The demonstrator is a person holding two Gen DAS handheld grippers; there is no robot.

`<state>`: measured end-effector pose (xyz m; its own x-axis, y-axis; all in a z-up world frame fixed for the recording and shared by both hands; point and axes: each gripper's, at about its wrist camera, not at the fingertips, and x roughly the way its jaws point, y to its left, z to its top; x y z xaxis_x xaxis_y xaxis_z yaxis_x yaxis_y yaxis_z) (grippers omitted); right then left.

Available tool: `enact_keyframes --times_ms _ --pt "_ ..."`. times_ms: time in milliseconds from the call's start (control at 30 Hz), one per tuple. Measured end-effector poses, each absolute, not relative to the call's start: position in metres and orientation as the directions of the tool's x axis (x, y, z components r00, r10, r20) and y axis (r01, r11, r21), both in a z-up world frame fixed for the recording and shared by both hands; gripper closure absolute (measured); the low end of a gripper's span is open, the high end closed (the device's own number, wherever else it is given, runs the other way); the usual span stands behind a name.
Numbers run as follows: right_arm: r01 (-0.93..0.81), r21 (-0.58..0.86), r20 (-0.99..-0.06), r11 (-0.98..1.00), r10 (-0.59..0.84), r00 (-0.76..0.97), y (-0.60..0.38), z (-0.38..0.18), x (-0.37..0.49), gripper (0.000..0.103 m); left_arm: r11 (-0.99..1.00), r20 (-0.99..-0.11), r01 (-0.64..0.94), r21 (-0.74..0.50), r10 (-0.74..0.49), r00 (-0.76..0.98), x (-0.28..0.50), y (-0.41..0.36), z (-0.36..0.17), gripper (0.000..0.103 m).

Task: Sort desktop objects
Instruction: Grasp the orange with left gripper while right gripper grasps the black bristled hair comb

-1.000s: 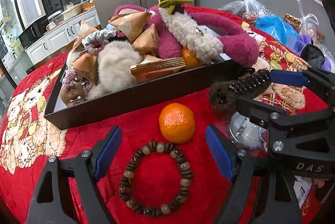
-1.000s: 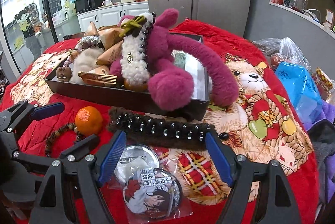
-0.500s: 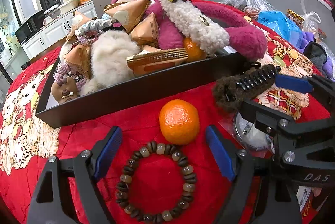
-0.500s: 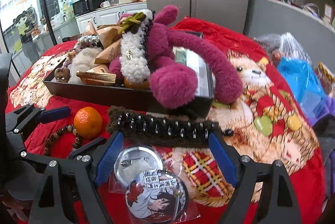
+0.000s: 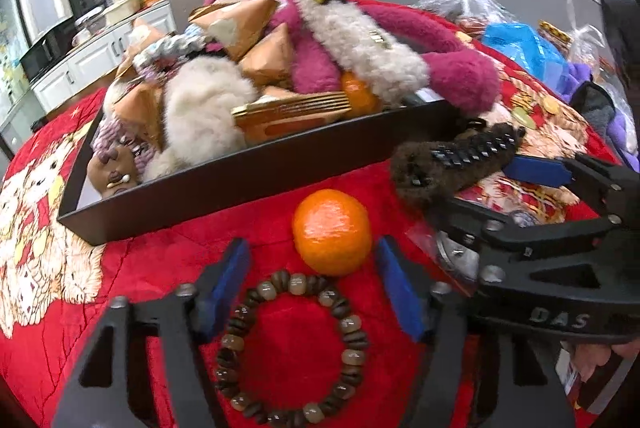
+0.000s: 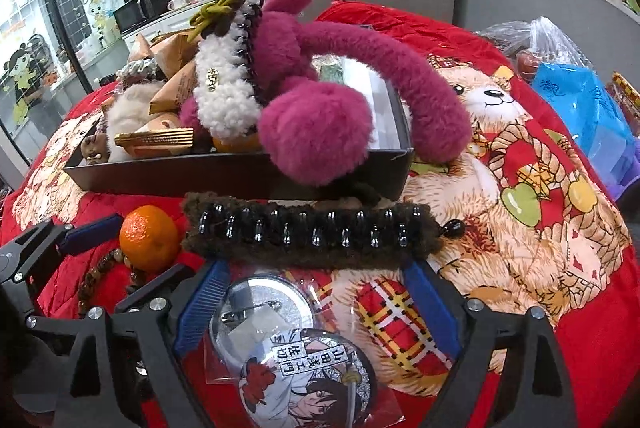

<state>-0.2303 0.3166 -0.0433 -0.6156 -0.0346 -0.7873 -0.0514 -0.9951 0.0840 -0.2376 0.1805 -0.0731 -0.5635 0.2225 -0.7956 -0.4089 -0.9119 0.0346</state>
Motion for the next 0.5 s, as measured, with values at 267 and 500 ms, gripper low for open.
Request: enact_keyframes --times_ms 267,500 --pt "-0.085 0.012 -0.789 -0.996 0.043 -0.613 0.31 -0.041 -0.227 0.045 -0.898 -0.788 -0.436 0.053 0.23 -0.571 -0.229 0.188 -0.069 0.069" --pt "-0.07 -0.013 -0.787 -0.997 0.054 -0.615 0.308 -0.036 -0.219 0.091 -0.9 -0.785 -0.431 0.06 0.224 -0.577 -0.225 0.187 -0.068 0.07"
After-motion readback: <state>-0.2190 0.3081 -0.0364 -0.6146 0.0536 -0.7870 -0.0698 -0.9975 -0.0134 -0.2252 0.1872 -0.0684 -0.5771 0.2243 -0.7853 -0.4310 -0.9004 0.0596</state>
